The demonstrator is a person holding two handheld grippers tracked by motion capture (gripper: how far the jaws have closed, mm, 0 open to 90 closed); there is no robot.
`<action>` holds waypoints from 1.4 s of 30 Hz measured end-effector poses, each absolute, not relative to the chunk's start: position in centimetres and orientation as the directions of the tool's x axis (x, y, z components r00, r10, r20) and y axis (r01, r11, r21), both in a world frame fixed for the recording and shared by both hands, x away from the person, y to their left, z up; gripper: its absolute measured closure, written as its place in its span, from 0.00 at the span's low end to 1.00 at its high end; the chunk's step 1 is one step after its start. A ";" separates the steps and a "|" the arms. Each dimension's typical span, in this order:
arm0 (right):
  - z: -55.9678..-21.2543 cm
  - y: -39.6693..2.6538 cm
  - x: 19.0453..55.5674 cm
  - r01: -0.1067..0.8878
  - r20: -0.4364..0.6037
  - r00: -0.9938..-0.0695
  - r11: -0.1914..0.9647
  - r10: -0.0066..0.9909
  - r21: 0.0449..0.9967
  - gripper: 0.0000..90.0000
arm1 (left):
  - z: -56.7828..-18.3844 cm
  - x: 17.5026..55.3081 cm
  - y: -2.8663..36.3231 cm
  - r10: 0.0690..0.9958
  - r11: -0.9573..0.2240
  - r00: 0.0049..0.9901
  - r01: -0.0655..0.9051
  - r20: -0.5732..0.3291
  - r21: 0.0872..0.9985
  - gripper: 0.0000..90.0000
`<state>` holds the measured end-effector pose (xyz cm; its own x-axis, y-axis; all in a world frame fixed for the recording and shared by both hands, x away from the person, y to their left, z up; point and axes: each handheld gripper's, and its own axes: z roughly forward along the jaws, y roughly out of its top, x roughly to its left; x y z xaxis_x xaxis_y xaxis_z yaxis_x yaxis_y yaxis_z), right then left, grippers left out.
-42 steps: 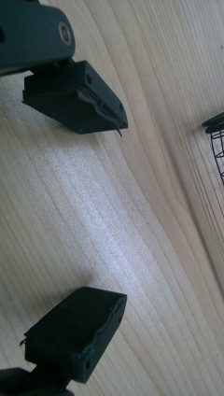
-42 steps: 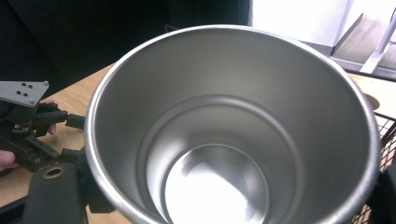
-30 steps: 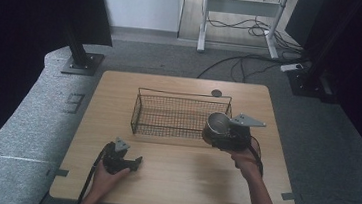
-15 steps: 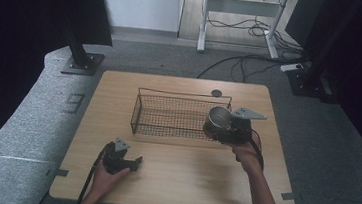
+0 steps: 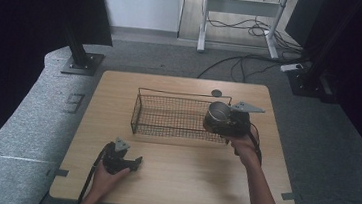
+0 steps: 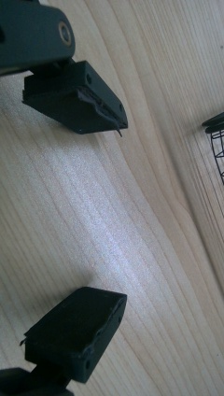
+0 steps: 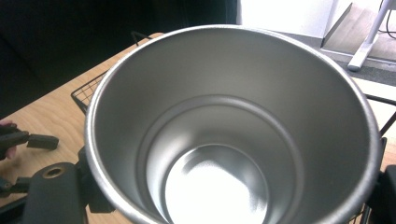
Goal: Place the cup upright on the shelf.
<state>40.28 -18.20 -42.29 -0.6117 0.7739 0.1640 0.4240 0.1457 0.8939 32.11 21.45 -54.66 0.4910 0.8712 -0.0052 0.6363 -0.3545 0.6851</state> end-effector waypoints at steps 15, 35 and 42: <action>-42.0 -18.4 42.2 0.437 0.166 -0.606 0.151 0.778 0.886 0.20 | -54.7 32.1 21.5 0.871 -0.356 0.492 0.636 -0.004 0.685 0.16; -42.4 -17.2 44.2 0.450 0.148 -0.600 0.179 0.786 0.875 0.20 | -54.7 32.1 21.4 0.871 -0.355 0.491 0.636 -0.004 0.686 0.16; -42.7 -16.8 44.9 0.460 0.154 -0.592 0.174 0.791 0.871 0.20 | -54.7 32.1 21.4 0.871 -0.355 0.492 0.635 -0.004 0.686 0.17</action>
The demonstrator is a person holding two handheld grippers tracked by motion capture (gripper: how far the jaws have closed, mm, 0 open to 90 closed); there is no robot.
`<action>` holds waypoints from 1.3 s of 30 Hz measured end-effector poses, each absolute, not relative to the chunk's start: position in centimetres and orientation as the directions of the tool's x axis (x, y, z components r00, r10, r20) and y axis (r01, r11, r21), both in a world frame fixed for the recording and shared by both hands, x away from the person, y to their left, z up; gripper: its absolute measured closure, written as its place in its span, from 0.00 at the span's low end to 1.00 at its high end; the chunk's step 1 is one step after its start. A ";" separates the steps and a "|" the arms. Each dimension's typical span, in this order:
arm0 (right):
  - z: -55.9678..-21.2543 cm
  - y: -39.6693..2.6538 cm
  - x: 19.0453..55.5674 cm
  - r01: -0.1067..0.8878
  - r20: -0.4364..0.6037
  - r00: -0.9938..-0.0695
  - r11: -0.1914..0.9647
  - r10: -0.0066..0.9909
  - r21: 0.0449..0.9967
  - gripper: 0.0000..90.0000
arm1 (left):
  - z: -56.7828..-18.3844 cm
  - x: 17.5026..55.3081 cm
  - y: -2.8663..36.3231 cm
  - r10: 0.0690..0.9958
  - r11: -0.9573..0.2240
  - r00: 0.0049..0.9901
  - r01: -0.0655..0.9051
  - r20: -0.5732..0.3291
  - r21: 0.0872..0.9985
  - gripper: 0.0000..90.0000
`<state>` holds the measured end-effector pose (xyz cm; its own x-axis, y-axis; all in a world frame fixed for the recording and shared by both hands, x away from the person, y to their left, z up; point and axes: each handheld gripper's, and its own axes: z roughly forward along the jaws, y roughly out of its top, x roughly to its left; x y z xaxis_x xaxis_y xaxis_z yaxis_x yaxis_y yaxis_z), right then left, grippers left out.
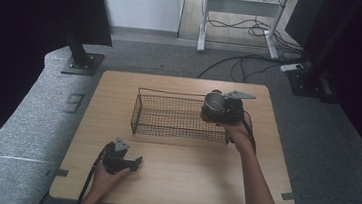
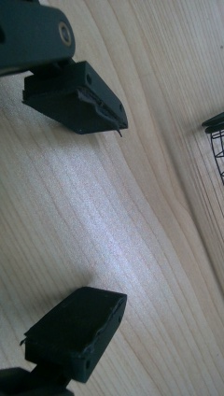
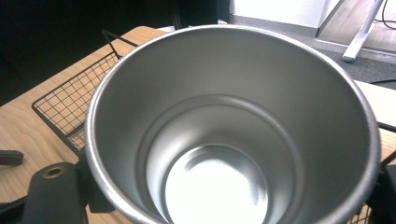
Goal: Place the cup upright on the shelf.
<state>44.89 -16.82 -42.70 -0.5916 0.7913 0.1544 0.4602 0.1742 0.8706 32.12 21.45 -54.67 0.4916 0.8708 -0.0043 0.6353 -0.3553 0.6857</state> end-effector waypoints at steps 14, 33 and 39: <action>-43.4 -15.9 46.3 0.479 0.150 -0.590 0.194 0.794 0.856 0.20 | -54.7 32.1 21.5 0.871 -0.355 0.492 0.635 -0.004 0.686 0.17; -44.9 -15.5 48.1 0.515 0.170 -0.564 0.183 0.808 0.837 0.20 | -54.7 32.1 21.4 0.871 -0.354 0.491 0.635 -0.005 0.687 0.17; -45.1 -15.3 48.4 0.530 0.175 -0.563 0.190 0.808 0.826 0.20 | -54.7 32.1 21.4 0.871 -0.355 0.492 0.635 -0.005 0.687 0.17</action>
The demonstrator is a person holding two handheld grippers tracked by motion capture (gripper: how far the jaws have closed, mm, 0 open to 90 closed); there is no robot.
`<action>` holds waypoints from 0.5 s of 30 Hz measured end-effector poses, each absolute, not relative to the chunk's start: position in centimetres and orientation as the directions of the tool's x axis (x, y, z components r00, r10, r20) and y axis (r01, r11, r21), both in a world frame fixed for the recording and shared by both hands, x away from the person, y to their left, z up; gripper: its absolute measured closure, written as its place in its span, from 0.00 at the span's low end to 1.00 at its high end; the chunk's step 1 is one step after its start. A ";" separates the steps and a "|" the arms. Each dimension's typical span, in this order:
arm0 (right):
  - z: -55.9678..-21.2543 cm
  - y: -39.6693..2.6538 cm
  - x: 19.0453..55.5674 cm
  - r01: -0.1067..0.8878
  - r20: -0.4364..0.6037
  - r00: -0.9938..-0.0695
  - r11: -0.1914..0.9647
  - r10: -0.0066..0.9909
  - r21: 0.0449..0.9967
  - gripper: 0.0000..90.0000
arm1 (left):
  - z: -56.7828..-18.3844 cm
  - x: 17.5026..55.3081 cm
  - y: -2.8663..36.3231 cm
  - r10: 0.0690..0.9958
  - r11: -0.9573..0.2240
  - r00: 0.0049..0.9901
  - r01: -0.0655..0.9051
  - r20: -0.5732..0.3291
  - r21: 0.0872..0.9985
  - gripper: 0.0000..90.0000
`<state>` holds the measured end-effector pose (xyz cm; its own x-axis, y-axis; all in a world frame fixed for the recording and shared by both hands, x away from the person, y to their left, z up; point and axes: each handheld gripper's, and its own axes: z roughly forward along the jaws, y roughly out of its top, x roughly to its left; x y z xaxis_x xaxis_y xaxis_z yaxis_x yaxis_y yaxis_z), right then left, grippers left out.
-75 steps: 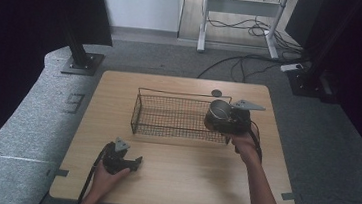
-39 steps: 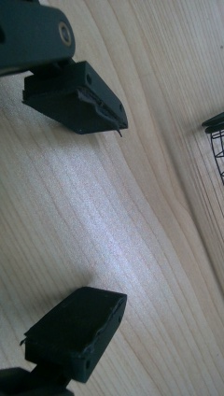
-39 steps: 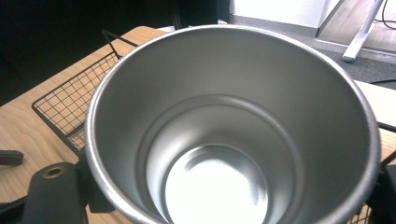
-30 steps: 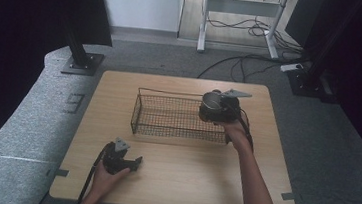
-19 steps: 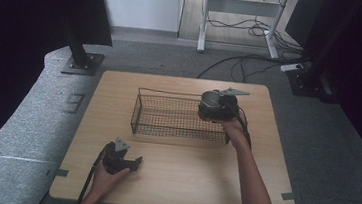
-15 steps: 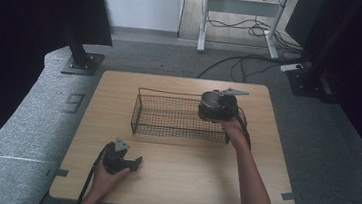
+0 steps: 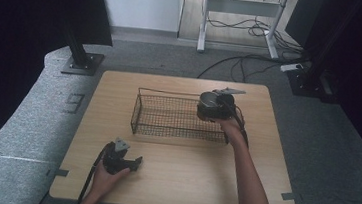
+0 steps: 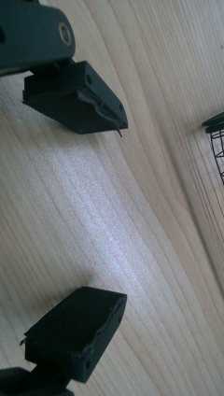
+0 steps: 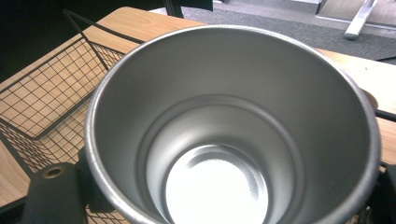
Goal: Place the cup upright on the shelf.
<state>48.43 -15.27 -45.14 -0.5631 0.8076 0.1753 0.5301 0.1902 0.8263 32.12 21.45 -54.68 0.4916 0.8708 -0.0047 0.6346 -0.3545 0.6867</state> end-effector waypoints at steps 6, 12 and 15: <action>-45.8 -14.8 48.7 0.545 0.158 -0.560 0.218 0.813 0.810 0.20 | -54.7 32.1 21.4 0.871 -0.355 0.492 0.635 -0.004 0.687 0.17; -46.6 -14.7 49.2 0.564 0.159 -0.547 0.221 0.822 0.796 0.20 | -54.7 32.1 21.4 0.871 -0.355 0.492 0.635 -0.005 0.687 0.17; -46.8 -14.7 49.3 0.570 0.159 -0.545 0.225 0.823 0.790 0.20 | -54.7 32.1 21.4 0.871 -0.355 0.492 0.635 -0.005 0.687 0.17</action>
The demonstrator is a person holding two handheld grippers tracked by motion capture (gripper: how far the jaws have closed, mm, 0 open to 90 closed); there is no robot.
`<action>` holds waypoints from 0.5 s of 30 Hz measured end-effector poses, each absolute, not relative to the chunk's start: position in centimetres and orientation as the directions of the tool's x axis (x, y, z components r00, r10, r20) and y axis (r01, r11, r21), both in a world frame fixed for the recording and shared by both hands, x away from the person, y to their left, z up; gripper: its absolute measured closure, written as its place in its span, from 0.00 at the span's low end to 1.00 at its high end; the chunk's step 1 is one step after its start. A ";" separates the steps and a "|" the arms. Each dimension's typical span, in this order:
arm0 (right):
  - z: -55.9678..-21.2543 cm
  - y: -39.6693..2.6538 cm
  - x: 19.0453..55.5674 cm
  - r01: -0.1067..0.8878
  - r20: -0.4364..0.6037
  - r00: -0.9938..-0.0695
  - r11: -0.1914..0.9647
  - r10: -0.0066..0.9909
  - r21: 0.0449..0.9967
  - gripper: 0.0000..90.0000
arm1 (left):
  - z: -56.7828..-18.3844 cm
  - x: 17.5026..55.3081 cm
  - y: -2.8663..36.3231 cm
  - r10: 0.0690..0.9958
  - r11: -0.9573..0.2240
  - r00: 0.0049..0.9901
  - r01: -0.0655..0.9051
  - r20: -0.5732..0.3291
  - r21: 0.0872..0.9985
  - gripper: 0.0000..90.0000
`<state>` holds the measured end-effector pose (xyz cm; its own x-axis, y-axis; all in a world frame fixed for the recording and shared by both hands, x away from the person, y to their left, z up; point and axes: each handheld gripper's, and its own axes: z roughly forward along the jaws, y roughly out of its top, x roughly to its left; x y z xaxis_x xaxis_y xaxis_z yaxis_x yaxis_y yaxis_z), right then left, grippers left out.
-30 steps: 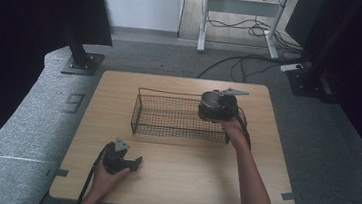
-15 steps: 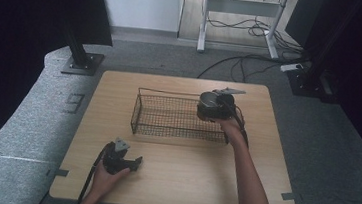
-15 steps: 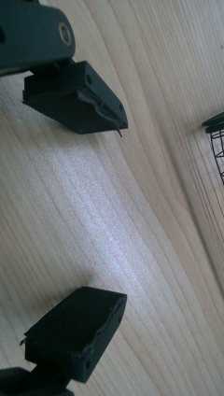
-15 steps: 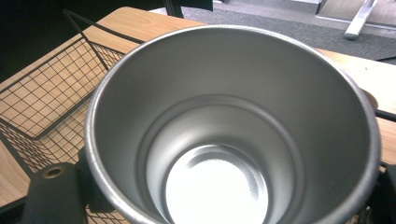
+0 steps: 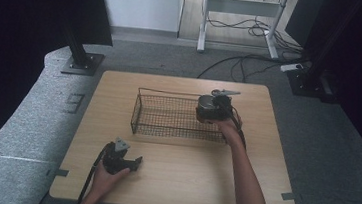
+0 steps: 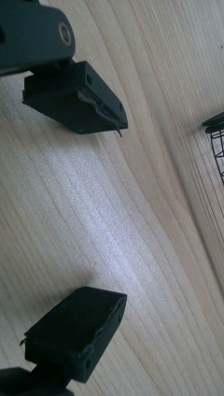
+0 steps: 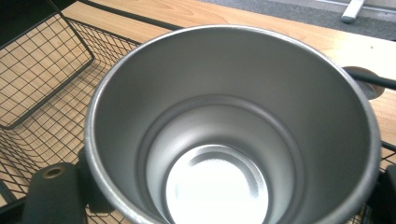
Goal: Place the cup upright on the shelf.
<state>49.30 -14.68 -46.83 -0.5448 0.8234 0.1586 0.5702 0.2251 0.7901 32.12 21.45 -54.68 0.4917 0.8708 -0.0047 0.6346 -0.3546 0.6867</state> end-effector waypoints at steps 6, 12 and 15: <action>-47.2 -14.5 49.5 0.580 0.152 -0.543 0.237 0.826 0.779 0.20 | -54.7 32.1 21.4 0.871 -0.355 0.492 0.635 -0.005 0.686 0.17; -47.7 -14.4 49.6 0.592 0.136 -0.533 0.253 0.835 0.765 0.20 | -54.7 32.1 21.4 0.871 -0.355 0.492 0.634 -0.005 0.687 0.17; -47.9 -14.3 49.8 0.596 0.135 -0.533 0.258 0.835 0.760 0.20 | -54.7 32.1 21.4 0.871 -0.355 0.492 0.635 -0.004 0.687 0.17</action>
